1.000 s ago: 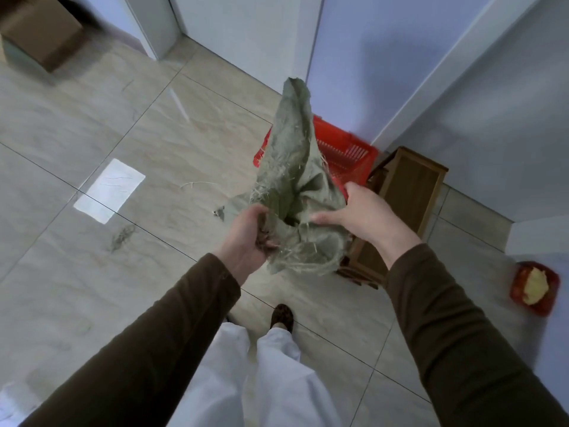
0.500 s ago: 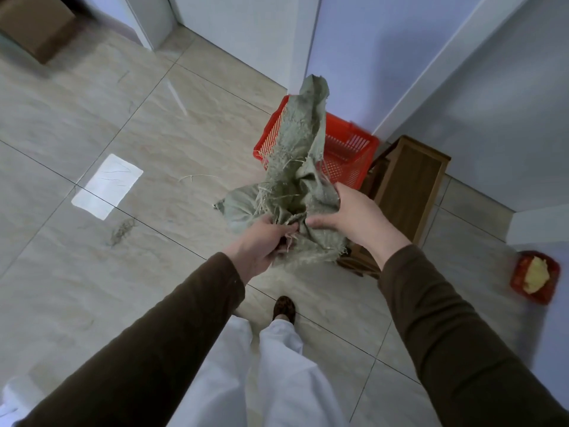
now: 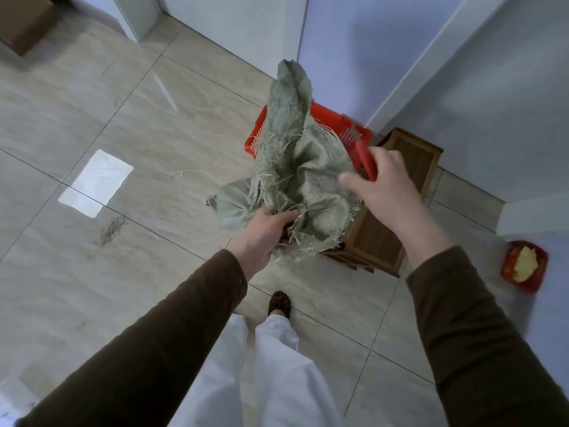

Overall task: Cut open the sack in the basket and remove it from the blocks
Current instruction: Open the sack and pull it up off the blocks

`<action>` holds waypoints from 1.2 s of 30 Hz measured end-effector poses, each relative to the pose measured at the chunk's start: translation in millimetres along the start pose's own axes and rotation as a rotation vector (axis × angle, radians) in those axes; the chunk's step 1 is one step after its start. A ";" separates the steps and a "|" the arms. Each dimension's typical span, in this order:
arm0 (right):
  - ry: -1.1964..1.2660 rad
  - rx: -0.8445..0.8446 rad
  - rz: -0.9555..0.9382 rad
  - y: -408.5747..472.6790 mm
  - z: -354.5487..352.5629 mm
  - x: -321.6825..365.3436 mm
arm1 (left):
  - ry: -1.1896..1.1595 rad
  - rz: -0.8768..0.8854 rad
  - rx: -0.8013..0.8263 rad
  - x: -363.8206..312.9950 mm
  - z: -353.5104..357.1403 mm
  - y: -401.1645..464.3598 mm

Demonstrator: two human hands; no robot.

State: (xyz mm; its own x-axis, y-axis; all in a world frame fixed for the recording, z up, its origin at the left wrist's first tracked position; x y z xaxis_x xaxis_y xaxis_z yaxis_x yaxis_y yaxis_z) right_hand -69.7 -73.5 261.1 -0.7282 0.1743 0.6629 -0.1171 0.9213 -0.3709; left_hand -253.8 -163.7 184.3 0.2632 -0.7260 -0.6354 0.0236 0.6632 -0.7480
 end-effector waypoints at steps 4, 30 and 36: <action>0.129 -0.122 -0.254 -32.3 -11.9 36.9 | 0.024 0.017 -0.003 2.6 3.4 -1.7; -0.638 0.505 -0.038 -44.0 28.2 17.0 | 0.169 0.118 -0.097 10.1 2.2 3.5; -0.698 0.489 -0.041 -44.7 22.5 19.0 | 0.162 0.071 -0.128 11.7 6.7 1.4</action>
State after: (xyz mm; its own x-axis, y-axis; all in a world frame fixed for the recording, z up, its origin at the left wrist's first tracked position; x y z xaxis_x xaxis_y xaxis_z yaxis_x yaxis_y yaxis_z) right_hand -93.5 -119.3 275.6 -0.9474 -0.2586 0.1888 -0.3144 0.6402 -0.7010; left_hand -244.1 -170.1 177.1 0.1012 -0.7050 -0.7020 -0.1146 0.6927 -0.7121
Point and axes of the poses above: each hand's wrist, its own y-axis towards the middle knuckle, its own z-axis out of the palm, x = y × z, the point moved 1 cm from there along y, towards the middle knuckle, and after that the axes turned 8 degrees about y, right-handed, at the moved point
